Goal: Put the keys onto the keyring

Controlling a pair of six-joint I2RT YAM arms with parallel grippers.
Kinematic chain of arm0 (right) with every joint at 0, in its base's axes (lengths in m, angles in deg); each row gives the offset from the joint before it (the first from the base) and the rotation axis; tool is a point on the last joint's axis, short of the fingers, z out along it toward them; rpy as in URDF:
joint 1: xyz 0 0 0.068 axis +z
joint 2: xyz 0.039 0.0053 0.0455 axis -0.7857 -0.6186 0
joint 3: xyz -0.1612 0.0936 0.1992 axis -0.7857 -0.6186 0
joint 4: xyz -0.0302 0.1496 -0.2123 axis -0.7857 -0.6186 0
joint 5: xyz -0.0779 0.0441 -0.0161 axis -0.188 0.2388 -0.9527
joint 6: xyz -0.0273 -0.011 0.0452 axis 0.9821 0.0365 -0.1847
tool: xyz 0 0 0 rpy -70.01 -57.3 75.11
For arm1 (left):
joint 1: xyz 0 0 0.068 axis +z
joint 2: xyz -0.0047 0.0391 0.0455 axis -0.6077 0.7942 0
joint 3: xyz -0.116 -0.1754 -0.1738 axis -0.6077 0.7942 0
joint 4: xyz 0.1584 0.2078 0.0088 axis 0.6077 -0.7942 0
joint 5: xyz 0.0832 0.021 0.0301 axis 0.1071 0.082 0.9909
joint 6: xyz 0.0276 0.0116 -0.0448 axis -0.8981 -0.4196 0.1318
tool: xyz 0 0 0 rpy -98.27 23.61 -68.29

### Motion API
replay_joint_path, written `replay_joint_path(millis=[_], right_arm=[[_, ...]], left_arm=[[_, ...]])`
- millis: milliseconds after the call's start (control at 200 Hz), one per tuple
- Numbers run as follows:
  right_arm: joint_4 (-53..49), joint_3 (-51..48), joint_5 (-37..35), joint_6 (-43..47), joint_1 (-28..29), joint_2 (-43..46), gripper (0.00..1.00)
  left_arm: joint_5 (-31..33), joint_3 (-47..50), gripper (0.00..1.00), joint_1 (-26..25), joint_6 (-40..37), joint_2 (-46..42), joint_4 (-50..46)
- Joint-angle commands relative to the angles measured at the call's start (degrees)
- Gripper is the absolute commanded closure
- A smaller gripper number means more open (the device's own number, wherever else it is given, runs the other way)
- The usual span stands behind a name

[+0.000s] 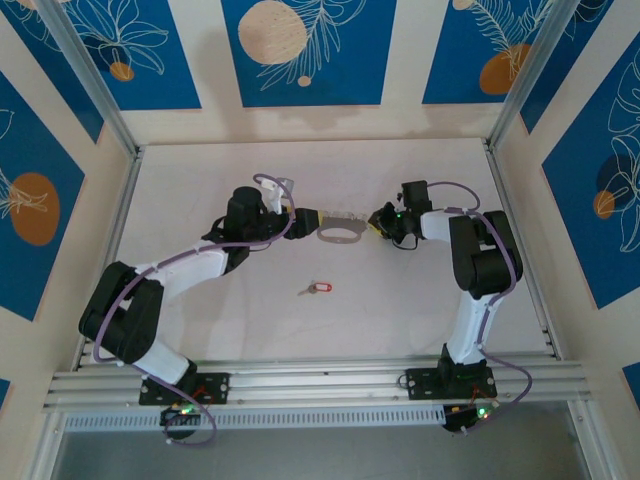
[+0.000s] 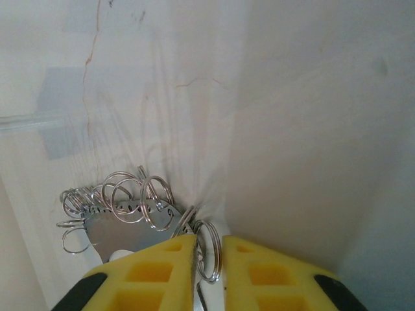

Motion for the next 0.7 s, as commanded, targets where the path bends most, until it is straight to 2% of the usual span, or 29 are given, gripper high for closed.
replay_joint_path(millis=[0, 225, 395, 695], right_arm=[[0.57, 0.36, 1.59, -0.67, 0.34, -0.94, 0.84], [0.52, -0.05, 2.48, -0.5, 0.45, -0.65, 1.0], [0.49, -1.7, 3.84, -1.83, 0.79, 0.92, 1.0], [5.59, -8.37, 6.08, -9.79, 4.17, 3.45, 1.0]], left_arm=[[-1.35, -2.06, 0.26, -0.49, 0.19, 0.96, 1.54], [-1.4, -2.26, 0.26, -0.46, 0.16, 1.01, 1.55], [-1.44, -2.1, 0.26, -0.5, 0.05, 0.67, 1.3], [-2.04, -2.03, 0.26, -0.5, -0.45, 0.74, 0.61]])
